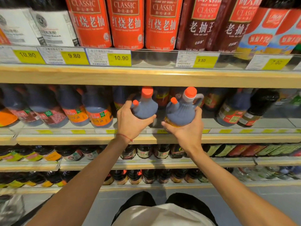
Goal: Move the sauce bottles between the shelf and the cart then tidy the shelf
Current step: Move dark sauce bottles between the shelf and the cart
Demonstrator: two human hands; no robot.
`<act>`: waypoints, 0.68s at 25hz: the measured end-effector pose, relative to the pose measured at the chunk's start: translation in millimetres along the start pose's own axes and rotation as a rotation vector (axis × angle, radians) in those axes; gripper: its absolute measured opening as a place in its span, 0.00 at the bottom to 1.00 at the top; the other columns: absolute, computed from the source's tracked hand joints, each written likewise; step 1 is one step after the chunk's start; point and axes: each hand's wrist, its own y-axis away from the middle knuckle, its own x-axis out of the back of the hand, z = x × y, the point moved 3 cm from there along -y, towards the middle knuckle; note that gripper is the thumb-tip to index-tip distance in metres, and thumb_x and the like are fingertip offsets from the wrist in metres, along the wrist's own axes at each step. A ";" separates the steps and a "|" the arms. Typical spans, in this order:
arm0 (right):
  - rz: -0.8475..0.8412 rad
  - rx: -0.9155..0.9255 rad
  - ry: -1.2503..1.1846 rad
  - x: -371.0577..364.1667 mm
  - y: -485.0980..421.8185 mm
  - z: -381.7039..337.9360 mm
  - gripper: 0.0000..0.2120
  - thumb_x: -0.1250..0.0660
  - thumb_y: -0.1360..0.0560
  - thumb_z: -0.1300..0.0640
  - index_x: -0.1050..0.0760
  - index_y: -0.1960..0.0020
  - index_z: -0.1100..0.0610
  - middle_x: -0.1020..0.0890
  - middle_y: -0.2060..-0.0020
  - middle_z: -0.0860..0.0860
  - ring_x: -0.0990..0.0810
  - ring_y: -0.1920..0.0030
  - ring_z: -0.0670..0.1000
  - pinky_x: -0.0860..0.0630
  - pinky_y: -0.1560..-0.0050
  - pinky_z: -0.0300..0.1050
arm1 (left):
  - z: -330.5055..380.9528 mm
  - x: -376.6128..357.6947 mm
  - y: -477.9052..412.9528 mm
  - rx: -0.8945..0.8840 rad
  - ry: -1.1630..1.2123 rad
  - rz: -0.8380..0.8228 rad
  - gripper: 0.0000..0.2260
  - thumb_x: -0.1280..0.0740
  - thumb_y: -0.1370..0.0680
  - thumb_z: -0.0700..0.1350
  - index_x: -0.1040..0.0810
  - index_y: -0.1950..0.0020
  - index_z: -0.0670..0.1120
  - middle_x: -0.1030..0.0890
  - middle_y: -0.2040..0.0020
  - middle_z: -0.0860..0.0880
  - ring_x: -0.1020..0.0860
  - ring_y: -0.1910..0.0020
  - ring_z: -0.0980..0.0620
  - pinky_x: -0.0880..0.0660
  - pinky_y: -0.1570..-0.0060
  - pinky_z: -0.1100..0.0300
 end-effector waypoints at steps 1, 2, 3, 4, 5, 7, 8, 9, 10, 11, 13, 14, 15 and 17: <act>0.005 -0.001 -0.001 -0.9 -1.7 1.9 0.44 0.12 0.43 0.50 0.32 0.35 0.55 0.18 0.46 0.45 0.17 0.45 0.44 0.16 0.46 0.52 | -3.7 -3.3 -3.3 0.010 -0.011 -0.003 0.26 0.19 0.41 0.59 0.28 0.54 0.50 0.20 0.56 0.50 0.21 0.55 0.53 0.23 0.61 0.60; 0.008 -0.001 -0.002 -1.9 -2.8 3.3 0.44 0.11 0.42 0.50 0.32 0.35 0.55 0.18 0.46 0.44 0.17 0.46 0.43 0.16 0.46 0.52 | -7.5 -5.5 -5.6 0.029 -0.018 -0.006 0.26 0.19 0.41 0.60 0.27 0.54 0.50 0.21 0.57 0.51 0.21 0.56 0.53 0.23 0.61 0.59; 0.011 0.001 -0.003 -3.1 -3.9 3.9 0.44 0.11 0.43 0.50 0.32 0.35 0.54 0.19 0.46 0.44 0.17 0.46 0.43 0.16 0.46 0.52 | -11.9 -7.3 -7.5 0.053 -0.026 -0.009 0.26 0.20 0.41 0.61 0.26 0.54 0.49 0.20 0.57 0.51 0.21 0.56 0.54 0.22 0.61 0.58; 0.012 0.003 -0.003 -3.8 -5.0 4.6 0.44 0.11 0.43 0.49 0.32 0.35 0.54 0.19 0.46 0.45 0.17 0.45 0.44 0.17 0.46 0.52 | -17.0 -9.2 -9.1 0.075 -0.033 -0.018 0.27 0.20 0.42 0.62 0.24 0.52 0.48 0.20 0.57 0.52 0.21 0.56 0.54 0.21 0.60 0.57; 0.011 0.005 -0.001 -4.7 -5.9 4.8 0.44 0.11 0.43 0.49 0.32 0.35 0.54 0.19 0.45 0.46 0.18 0.45 0.45 0.17 0.45 0.52 | -21.7 -10.6 -9.9 0.091 -0.042 -0.028 0.29 0.20 0.42 0.62 0.23 0.50 0.47 0.19 0.56 0.52 0.21 0.55 0.54 0.20 0.59 0.57; 0.009 0.014 0.007 -6.5 -7.0 5.5 0.44 0.11 0.43 0.49 0.32 0.36 0.54 0.19 0.45 0.47 0.18 0.44 0.46 0.17 0.46 0.51 | -30.5 -12.8 -11.3 0.120 -0.050 -0.043 0.29 0.20 0.42 0.65 0.21 0.51 0.47 0.19 0.56 0.52 0.20 0.54 0.54 0.19 0.57 0.57; 0.009 0.014 0.008 -7.2 -7.1 6.2 0.44 0.11 0.42 0.49 0.32 0.36 0.54 0.19 0.45 0.47 0.18 0.45 0.45 0.17 0.46 0.50 | -32.7 -13.0 -12.4 0.130 -0.042 -0.047 0.29 0.20 0.42 0.64 0.21 0.52 0.48 0.18 0.56 0.52 0.19 0.53 0.55 0.19 0.57 0.58; 0.008 0.012 0.008 -7.8 -6.8 6.5 0.43 0.11 0.42 0.49 0.32 0.36 0.54 0.19 0.46 0.46 0.18 0.45 0.45 0.17 0.47 0.49 | -34.0 -13.4 -13.7 0.142 -0.030 -0.057 0.28 0.20 0.42 0.64 0.20 0.52 0.48 0.18 0.56 0.53 0.19 0.53 0.56 0.19 0.58 0.61; 0.007 0.008 0.011 -8.5 -5.9 6.9 0.43 0.11 0.42 0.50 0.32 0.36 0.54 0.19 0.46 0.46 0.18 0.45 0.44 0.17 0.47 0.48 | -37.1 -14.6 -15.6 0.156 -0.020 -0.071 0.29 0.19 0.42 0.64 0.20 0.50 0.48 0.17 0.55 0.54 0.19 0.53 0.57 0.20 0.57 0.63; 0.005 0.004 0.012 -9.1 -4.6 6.8 0.43 0.11 0.42 0.50 0.32 0.36 0.54 0.19 0.46 0.46 0.18 0.46 0.44 0.17 0.47 0.47 | -39.7 -15.9 -17.6 0.177 -0.020 -0.089 0.31 0.20 0.43 0.66 0.19 0.48 0.48 0.17 0.54 0.54 0.19 0.52 0.58 0.19 0.56 0.62; -0.002 -0.016 0.001 -9.4 -1.4 7.4 0.42 0.11 0.42 0.51 0.32 0.37 0.53 0.19 0.46 0.46 0.18 0.46 0.44 0.17 0.48 0.46 | -44.0 -18.7 -21.1 0.239 -0.059 -0.128 0.37 0.23 0.46 0.73 0.20 0.47 0.51 0.17 0.53 0.54 0.19 0.51 0.58 0.18 0.55 0.57; -0.008 -0.026 -0.003 -9.2 0.6 7.6 0.42 0.11 0.42 0.51 0.32 0.37 0.53 0.19 0.46 0.46 0.18 0.46 0.44 0.17 0.48 0.45 | -45.9 -19.5 -22.8 0.259 -0.079 -0.153 0.38 0.25 0.47 0.75 0.21 0.47 0.52 0.18 0.53 0.54 0.19 0.52 0.57 0.18 0.56 0.55; -0.015 -0.035 -0.001 -8.8 2.4 6.7 0.42 0.11 0.42 0.52 0.32 0.37 0.52 0.19 0.46 0.45 0.18 0.46 0.44 0.17 0.48 0.45 | -45.4 -19.0 -23.3 0.268 -0.093 -0.177 0.37 0.25 0.46 0.75 0.22 0.47 0.52 0.18 0.53 0.54 0.19 0.52 0.56 0.19 0.57 0.56; -0.029 -0.055 0.010 -6.7 6.8 2.1 0.42 0.11 0.42 0.51 0.32 0.37 0.52 0.19 0.46 0.46 0.18 0.46 0.45 0.17 0.48 0.47 | -38.5 -14.3 -24.1 0.241 -0.110 -0.206 0.33 0.24 0.43 0.71 0.21 0.49 0.50 0.17 0.56 0.54 0.19 0.55 0.55 0.21 0.59 0.61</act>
